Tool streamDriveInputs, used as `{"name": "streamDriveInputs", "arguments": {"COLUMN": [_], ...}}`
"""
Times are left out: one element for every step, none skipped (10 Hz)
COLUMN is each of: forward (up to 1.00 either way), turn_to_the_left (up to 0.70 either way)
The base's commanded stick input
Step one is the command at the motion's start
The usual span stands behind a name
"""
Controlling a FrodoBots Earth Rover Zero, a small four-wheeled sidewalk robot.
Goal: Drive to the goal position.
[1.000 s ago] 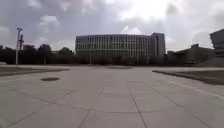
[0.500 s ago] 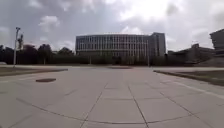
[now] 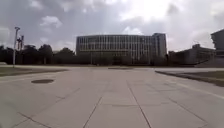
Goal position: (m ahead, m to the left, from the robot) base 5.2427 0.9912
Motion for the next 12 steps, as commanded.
{"name": "streamDriveInputs", "arguments": {"forward": [0.5, 0.5, 0.5, 0.5, 0.5, 0.5, 0.5, 0.5, 0.5, 0.5, 0.5, 0.5], "turn_to_the_left": [-0.02, -0.02, -0.02, -0.02, -0.02, -0.02, -0.02, -0.02, -0.02, -0.02, -0.02, -0.02]}}
